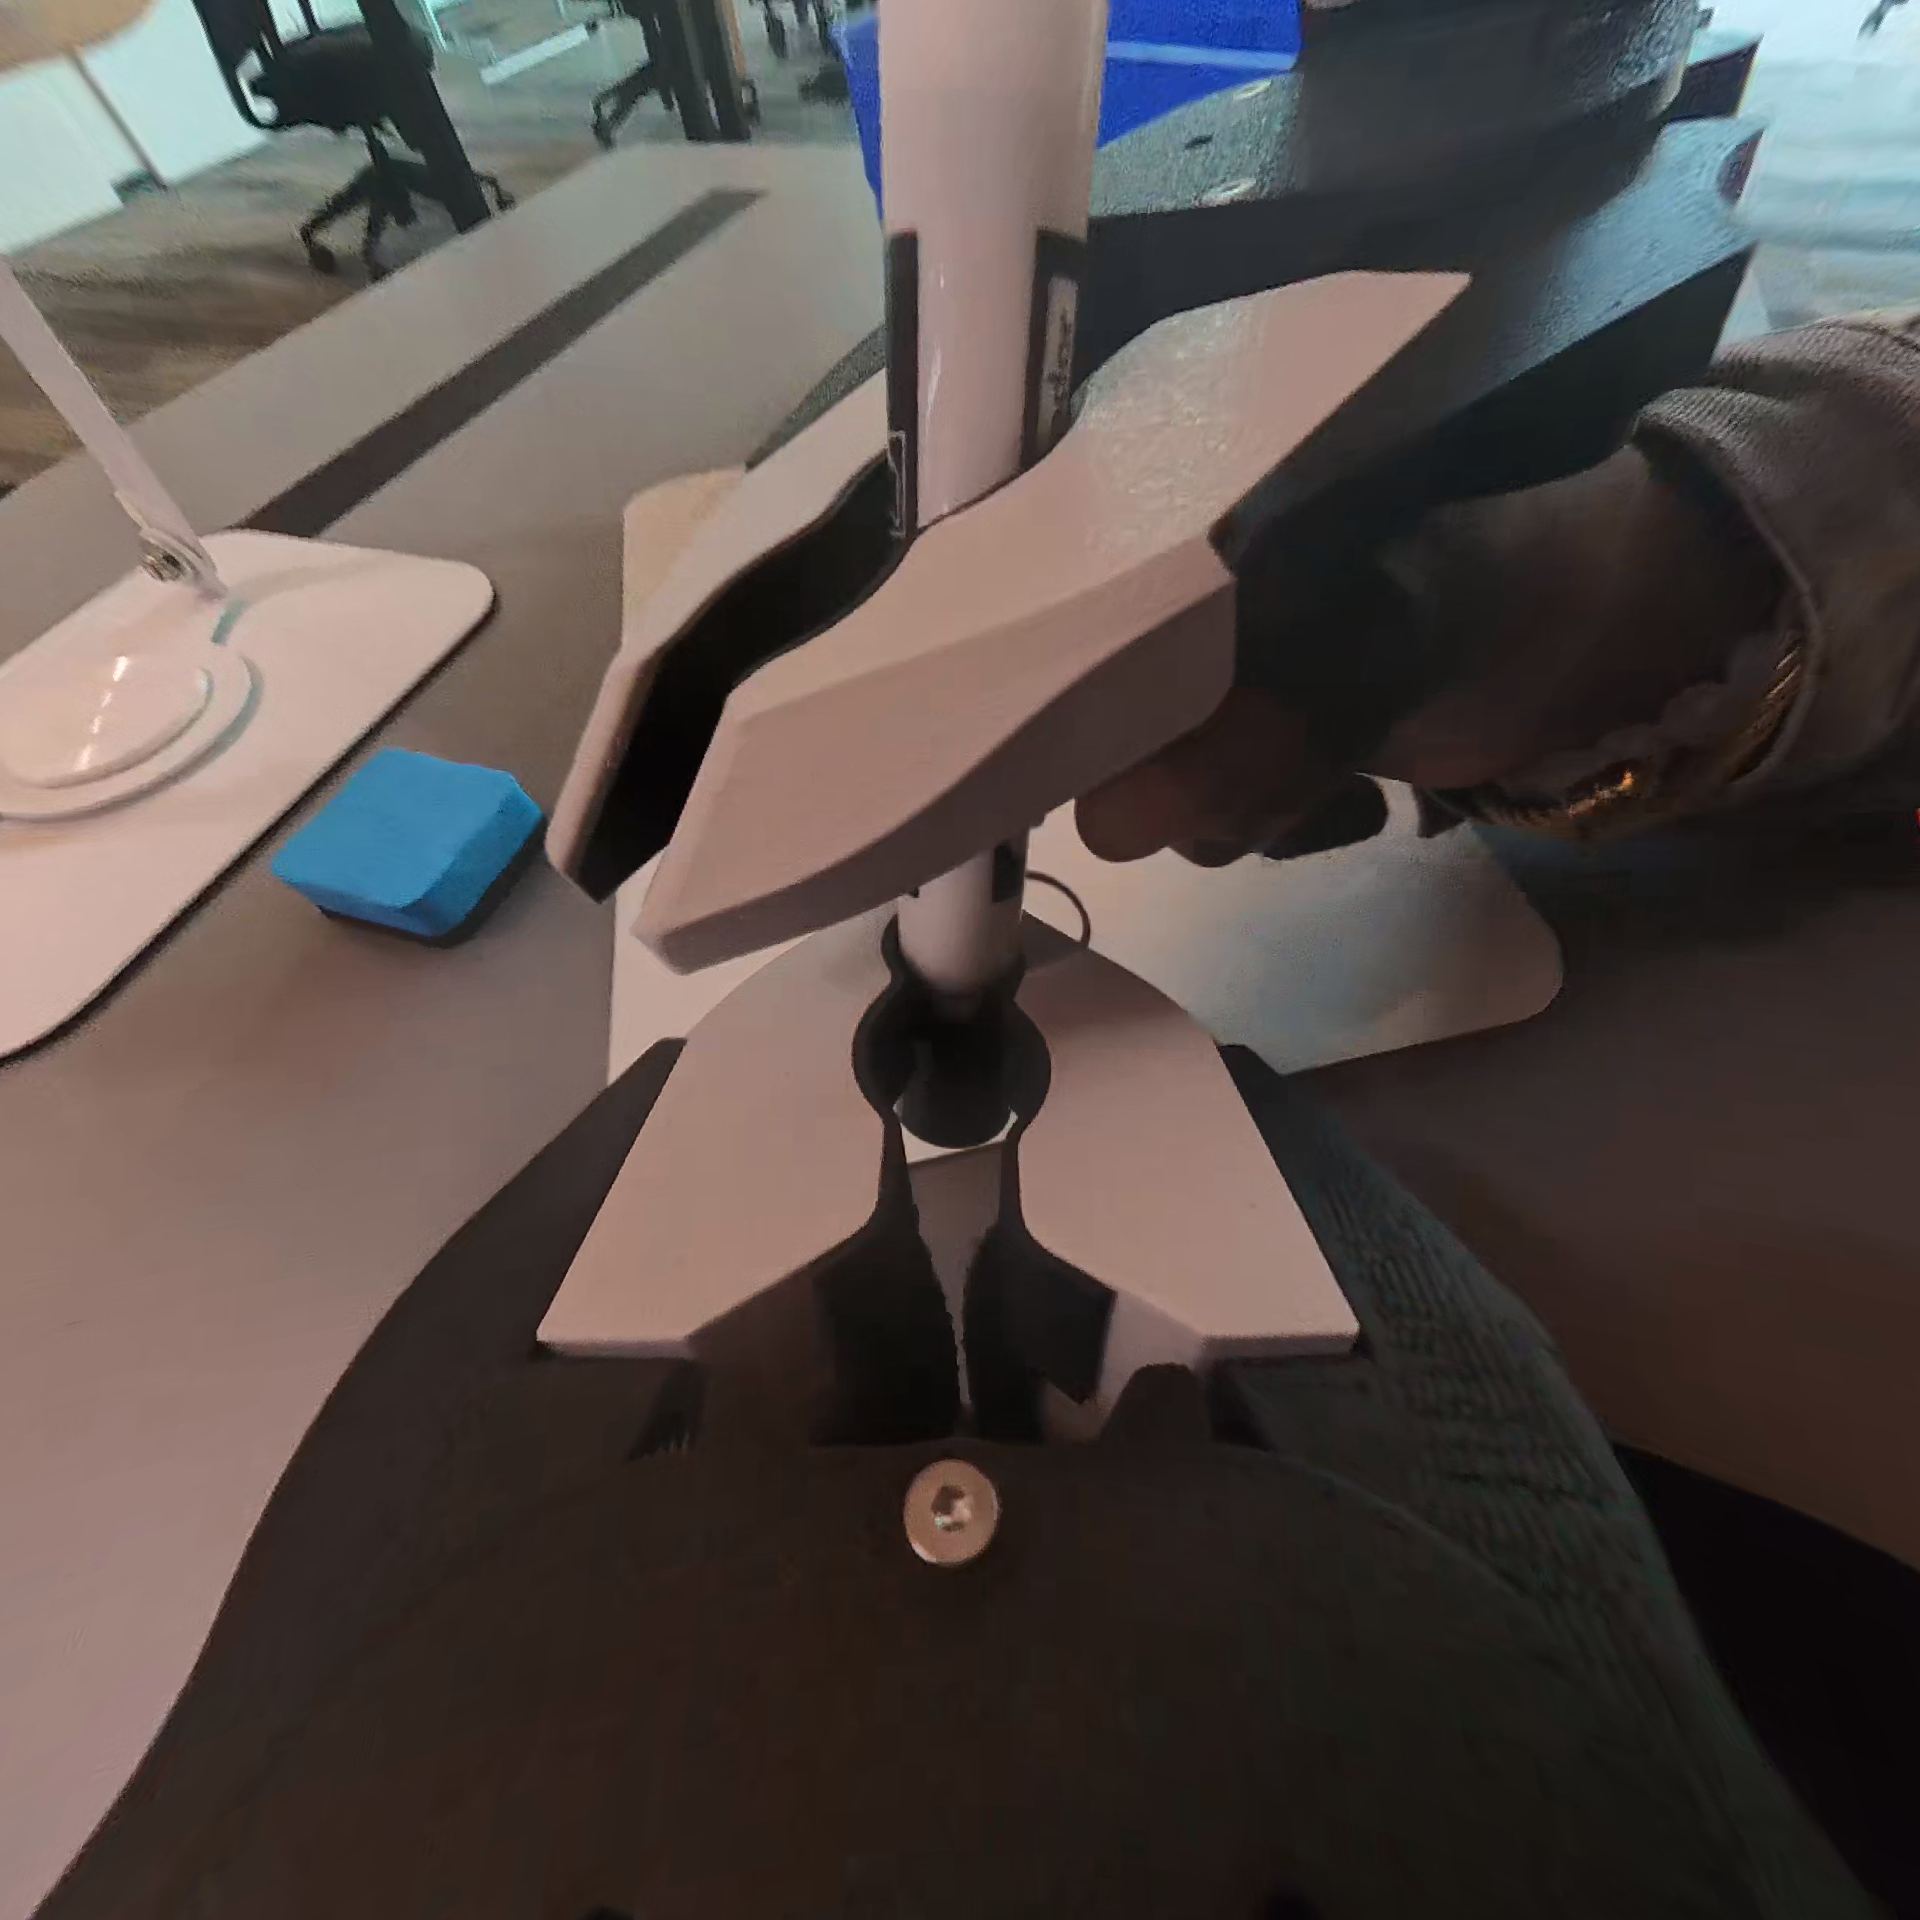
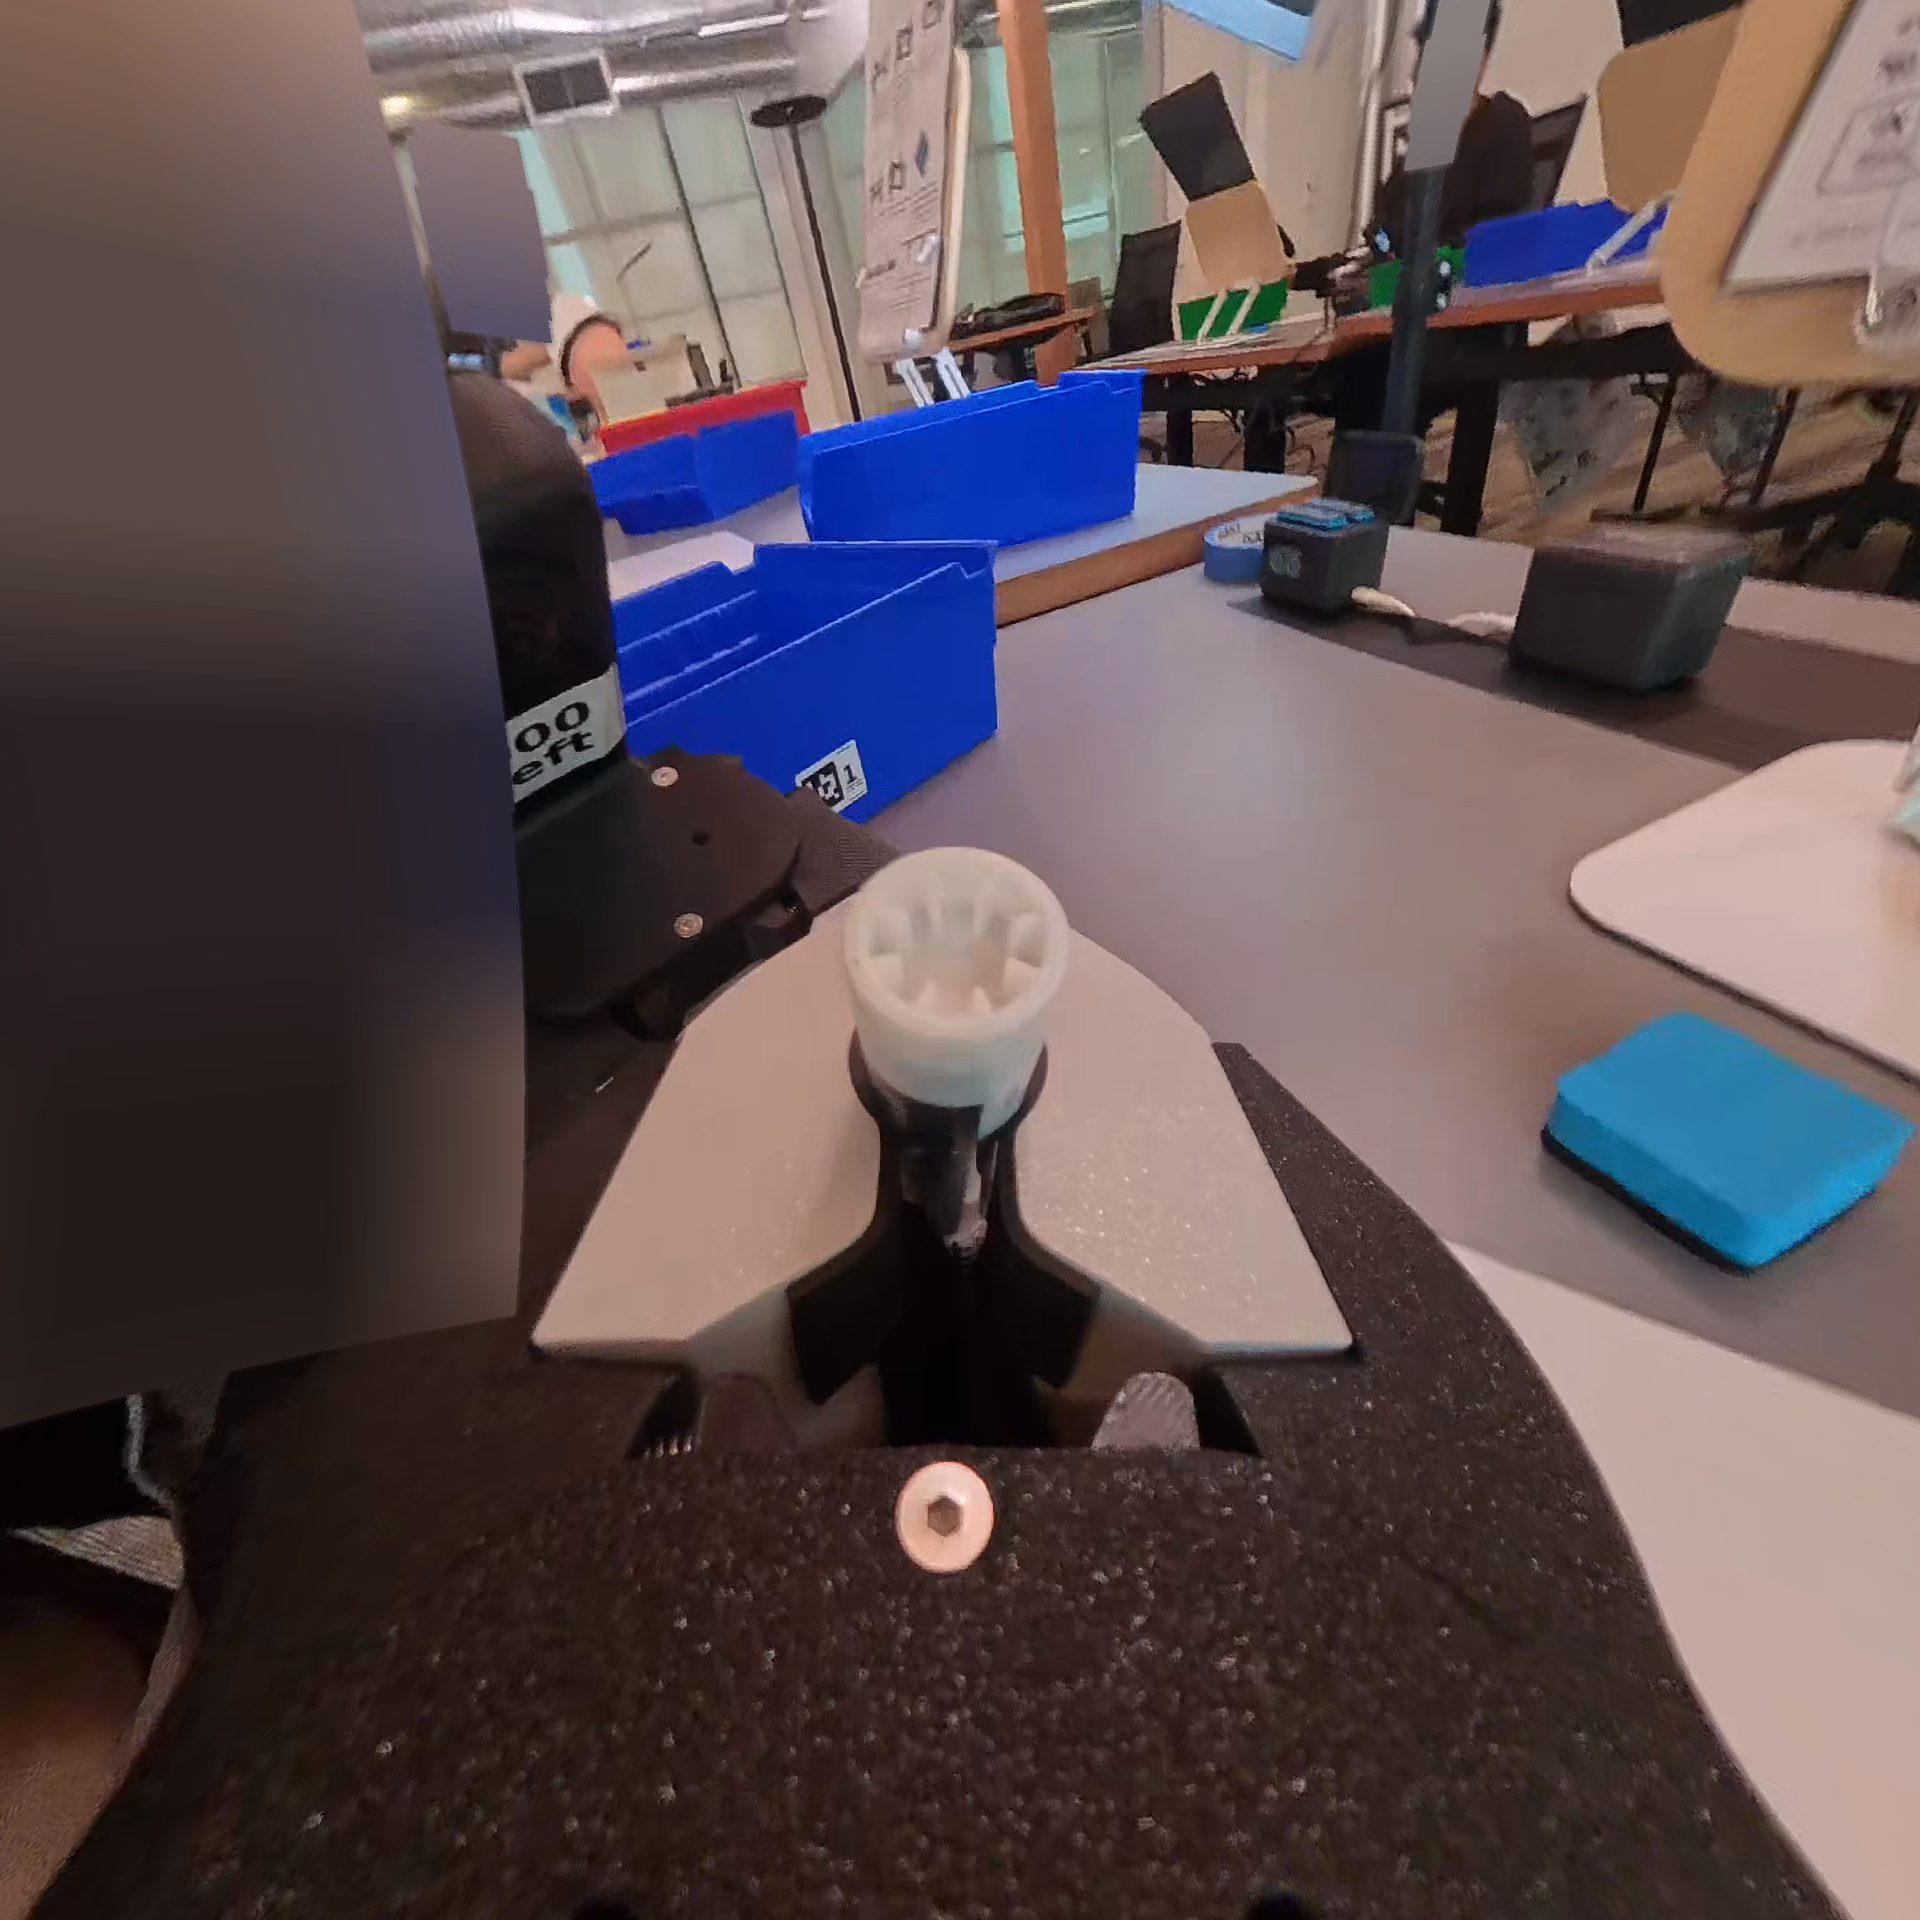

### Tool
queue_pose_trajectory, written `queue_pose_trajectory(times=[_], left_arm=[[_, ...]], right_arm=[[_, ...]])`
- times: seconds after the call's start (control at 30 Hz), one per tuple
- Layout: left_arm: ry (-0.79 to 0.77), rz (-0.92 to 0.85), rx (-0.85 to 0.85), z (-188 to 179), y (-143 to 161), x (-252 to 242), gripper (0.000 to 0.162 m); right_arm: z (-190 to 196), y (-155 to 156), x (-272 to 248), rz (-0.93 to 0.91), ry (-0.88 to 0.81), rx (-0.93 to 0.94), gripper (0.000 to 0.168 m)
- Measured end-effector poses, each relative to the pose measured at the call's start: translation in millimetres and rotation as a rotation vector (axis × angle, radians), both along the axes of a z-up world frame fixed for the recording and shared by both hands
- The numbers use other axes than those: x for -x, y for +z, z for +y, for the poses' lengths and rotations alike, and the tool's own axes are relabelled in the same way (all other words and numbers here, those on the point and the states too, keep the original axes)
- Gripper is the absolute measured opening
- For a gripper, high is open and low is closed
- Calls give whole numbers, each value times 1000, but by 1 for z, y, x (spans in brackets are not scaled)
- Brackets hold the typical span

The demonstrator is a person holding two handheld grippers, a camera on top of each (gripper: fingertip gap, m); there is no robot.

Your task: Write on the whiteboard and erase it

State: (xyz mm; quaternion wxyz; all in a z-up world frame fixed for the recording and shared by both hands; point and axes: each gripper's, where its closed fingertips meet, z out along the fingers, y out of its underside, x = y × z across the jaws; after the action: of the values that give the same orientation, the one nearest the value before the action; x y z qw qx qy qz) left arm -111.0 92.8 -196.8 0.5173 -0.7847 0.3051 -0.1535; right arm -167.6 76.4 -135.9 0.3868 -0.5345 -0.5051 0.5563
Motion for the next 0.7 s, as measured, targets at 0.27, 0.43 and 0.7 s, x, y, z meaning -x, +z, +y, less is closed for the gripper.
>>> queue_pose_trajectory(times=[0.27, 0.43, 0.7], left_arm=[[-39, 9, 102, 1, -19, -7, 11], [-32, 20, 88, 3, -19, 0, 12], [-82, 44, 171, -2, -33, -5, 27]], right_arm=[[6, -16, -5, -57, 15, 78, 14], [19, 18, -26, 94, 38, 129, 19], [33, 30, -40, 163, 15, 188, 16]])
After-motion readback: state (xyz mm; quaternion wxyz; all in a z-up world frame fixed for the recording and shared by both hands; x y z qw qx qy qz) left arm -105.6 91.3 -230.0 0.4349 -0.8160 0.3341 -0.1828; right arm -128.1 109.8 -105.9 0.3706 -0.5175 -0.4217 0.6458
